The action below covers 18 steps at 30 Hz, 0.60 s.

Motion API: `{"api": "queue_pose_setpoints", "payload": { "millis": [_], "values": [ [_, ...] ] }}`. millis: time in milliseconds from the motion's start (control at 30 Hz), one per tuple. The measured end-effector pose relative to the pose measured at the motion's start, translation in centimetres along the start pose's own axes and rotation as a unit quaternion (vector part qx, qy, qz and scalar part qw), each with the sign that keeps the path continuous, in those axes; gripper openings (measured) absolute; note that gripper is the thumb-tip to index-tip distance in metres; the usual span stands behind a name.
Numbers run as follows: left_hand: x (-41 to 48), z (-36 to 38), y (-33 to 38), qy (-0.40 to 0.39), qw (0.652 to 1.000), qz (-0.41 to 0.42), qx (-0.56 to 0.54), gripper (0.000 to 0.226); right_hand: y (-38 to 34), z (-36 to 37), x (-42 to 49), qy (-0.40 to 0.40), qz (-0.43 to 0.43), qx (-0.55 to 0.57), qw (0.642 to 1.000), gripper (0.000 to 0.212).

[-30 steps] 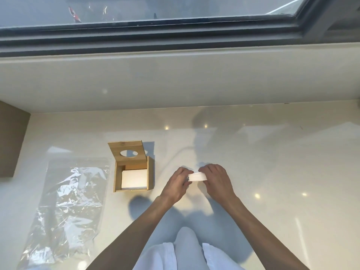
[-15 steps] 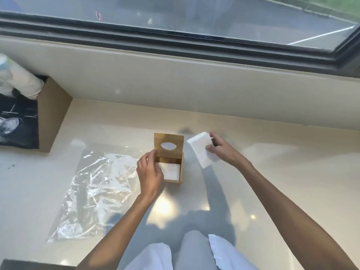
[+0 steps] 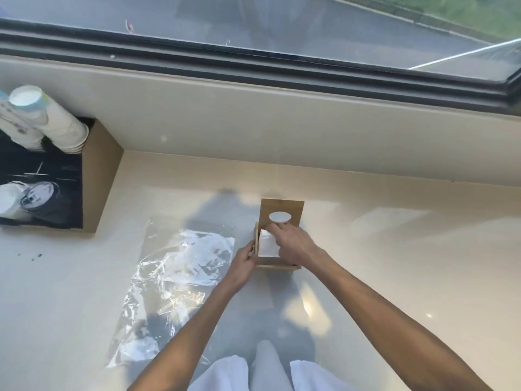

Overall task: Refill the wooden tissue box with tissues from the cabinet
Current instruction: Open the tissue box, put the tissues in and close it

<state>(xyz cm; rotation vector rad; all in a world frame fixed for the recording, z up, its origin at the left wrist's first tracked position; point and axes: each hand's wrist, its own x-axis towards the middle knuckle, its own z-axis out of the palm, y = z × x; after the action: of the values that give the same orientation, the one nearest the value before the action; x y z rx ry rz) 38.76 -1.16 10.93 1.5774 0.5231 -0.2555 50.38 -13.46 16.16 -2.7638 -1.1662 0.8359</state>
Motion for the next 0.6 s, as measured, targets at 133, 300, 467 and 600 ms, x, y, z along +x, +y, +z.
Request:
{"api": "queue_pose_setpoints", "payload": {
  "millis": [133,300,467,600],
  "values": [
    [-0.1,-0.1,-1.1,-0.007,1.0,0.003,0.019,0.037,0.0,1.8,0.9,-0.104,0.018,0.022,0.994,0.051],
    [-0.8,0.2,-1.7,0.013,0.999,0.009,0.042,0.037,0.1,1.7,1.8,-0.136,0.032,0.04,0.989,0.048],
    [-1.0,0.8,-2.4,0.036,0.998,0.009,0.057,0.033,-0.1,2.0,1.7,-0.107,0.043,0.02,0.993,0.05],
    [-1.4,0.7,-2.0,0.03,0.998,-0.001,0.061,0.03,-0.7,2.0,0.8,-0.032,0.059,-0.037,0.997,0.041]
  ]
}}
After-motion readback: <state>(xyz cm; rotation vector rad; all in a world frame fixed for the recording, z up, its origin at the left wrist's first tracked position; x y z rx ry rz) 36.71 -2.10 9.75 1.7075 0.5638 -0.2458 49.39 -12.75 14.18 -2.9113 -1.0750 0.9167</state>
